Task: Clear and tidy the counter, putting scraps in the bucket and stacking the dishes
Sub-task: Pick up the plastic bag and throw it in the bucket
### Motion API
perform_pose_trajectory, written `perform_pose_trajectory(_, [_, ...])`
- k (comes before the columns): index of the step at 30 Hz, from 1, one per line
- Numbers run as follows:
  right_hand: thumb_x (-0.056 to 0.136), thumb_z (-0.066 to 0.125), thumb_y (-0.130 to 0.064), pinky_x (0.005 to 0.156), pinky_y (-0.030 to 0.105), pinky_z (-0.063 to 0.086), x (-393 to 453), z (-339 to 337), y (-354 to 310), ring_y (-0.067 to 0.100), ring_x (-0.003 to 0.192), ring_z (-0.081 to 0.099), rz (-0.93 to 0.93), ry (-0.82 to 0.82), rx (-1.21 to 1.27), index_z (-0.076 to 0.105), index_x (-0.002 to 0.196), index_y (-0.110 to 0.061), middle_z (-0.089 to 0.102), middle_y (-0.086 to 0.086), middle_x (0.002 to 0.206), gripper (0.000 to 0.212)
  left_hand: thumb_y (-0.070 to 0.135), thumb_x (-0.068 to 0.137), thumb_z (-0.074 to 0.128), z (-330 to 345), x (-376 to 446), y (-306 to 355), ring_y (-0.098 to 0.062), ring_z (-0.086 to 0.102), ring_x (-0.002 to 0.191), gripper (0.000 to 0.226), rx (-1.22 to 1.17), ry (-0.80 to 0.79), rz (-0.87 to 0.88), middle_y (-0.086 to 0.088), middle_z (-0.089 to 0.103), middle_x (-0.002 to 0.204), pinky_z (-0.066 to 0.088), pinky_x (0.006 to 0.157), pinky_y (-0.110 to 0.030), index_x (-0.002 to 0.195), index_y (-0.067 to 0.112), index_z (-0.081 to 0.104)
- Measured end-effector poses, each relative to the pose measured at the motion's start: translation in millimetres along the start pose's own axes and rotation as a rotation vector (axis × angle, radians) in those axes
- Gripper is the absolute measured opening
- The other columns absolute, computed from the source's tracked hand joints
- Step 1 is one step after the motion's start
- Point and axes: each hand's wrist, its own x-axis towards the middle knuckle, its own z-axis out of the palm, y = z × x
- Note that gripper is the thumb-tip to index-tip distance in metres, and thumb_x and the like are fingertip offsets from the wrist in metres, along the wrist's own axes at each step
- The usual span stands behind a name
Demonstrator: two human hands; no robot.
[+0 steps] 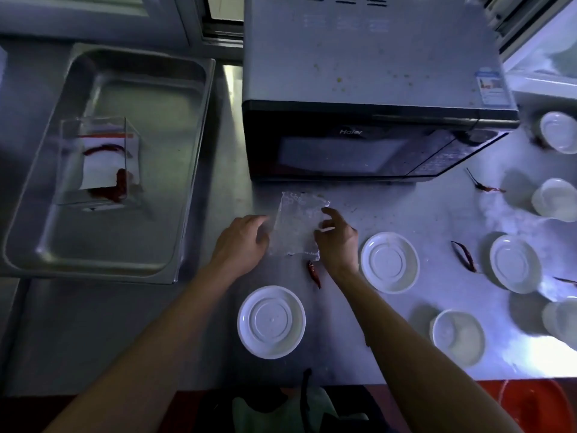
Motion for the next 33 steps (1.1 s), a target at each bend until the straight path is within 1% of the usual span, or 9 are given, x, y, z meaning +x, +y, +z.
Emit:
perform_pose_trajectory(4, [0.087,0.064,-0.01,0.071,0.029,0.057,-14,-35,20,0.013,0.081,0.068,0.086,0.074,0.024,0.06,0.127,-0.028,0.071,0.0,0.101,0.044,0.033,0.095,0.053,5,3,24,-0.022,0.053,0.123,0.041,0.025,-0.009,0.041,0.002,0.059,0.136,0.047,0.099,-0.039,0.135,0.025,0.054])
perform_pose_trajectory(7, [0.086,0.065,-0.008,0.064,0.01,0.046,-26,-63,35,0.005,0.077,0.066,0.104,0.151,0.047,0.062,0.126,-0.026,0.071,-0.001,0.098,0.045,0.035,0.096,0.053,12,3,49,-0.022,0.052,0.124,0.04,0.039,-0.017,0.092,0.001,0.059,0.136,0.047,0.099,-0.038,0.135,0.025,0.054])
perform_pose_trajectory(9, [0.085,0.065,-0.005,0.06,0.004,0.043,-35,-84,46,0.001,0.076,0.065,0.124,0.197,0.079,0.062,0.126,-0.024,0.071,0.0,0.096,0.046,0.034,0.096,0.054,19,1,71,-0.022,0.052,0.124,0.041,0.052,-0.021,0.137,0.001,0.059,0.135,0.046,0.099,-0.037,0.135,0.024,0.055])
perform_pose_trajectory(16, [0.089,0.06,-0.007,0.05,0.006,0.043,-82,-163,99,0.004,0.078,0.065,0.146,0.306,0.126,0.06,0.129,-0.027,0.069,-0.003,0.099,0.045,0.033,0.095,0.056,61,-26,165,-0.024,0.05,0.125,0.043,0.171,-0.088,0.328,-0.001,0.06,0.134,0.044,0.101,-0.037,0.136,0.022,0.055])
perform_pose_trajectory(19, [0.091,0.061,-0.009,0.058,0.003,0.042,-110,-200,127,0.007,0.079,0.064,0.156,0.366,0.114,0.06,0.13,-0.028,0.069,-0.006,0.1,0.044,0.035,0.096,0.055,82,-49,206,-0.024,0.048,0.124,0.043,0.211,-0.117,0.376,0.002,0.059,0.135,0.043,0.097,-0.037,0.137,0.023,0.053])
perform_pose_trajectory(22, [0.088,0.06,-0.004,0.065,0.0,0.041,-142,-239,157,0.0,0.075,0.063,0.17,0.448,0.169,0.061,0.13,-0.026,0.07,-0.003,0.098,0.047,0.035,0.096,0.053,103,-76,247,-0.026,0.047,0.128,0.042,0.236,-0.145,0.428,0.0,0.055,0.141,0.044,0.099,-0.04,0.137,0.022,0.053])
perform_pose_trajectory(26, [0.087,0.061,-0.004,0.074,0.026,0.055,-190,-294,200,0.008,0.076,0.066,0.198,0.547,0.197,0.06,0.132,-0.025,0.07,-0.002,0.097,0.05,0.035,0.097,0.052,136,-111,303,-0.024,0.044,0.13,0.043,0.244,-0.186,0.519,-0.002,0.055,0.14,0.041,0.104,-0.042,0.138,0.021,0.052])
perform_pose_trajectory(28, [0.086,0.062,-0.002,0.076,0.032,0.058,-214,-319,226,0.012,0.076,0.067,0.223,0.61,0.237,0.062,0.131,-0.024,0.07,0.0,0.096,0.05,0.034,0.097,0.052,155,-127,330,-0.023,0.046,0.129,0.042,0.268,-0.203,0.573,0.0,0.056,0.139,0.041,0.104,-0.039,0.138,0.023,0.053])
perform_pose_trajectory(33, [0.084,0.064,-0.002,0.065,0.014,0.054,-273,-371,289,0.004,0.074,0.067,0.292,0.766,0.292,0.064,0.13,-0.021,0.069,-0.008,0.088,0.049,0.033,0.097,0.052,211,-168,396,-0.023,0.047,0.128,0.043,0.324,-0.267,0.723,-0.002,0.056,0.139,0.038,0.107,-0.035,0.138,0.021,0.053])
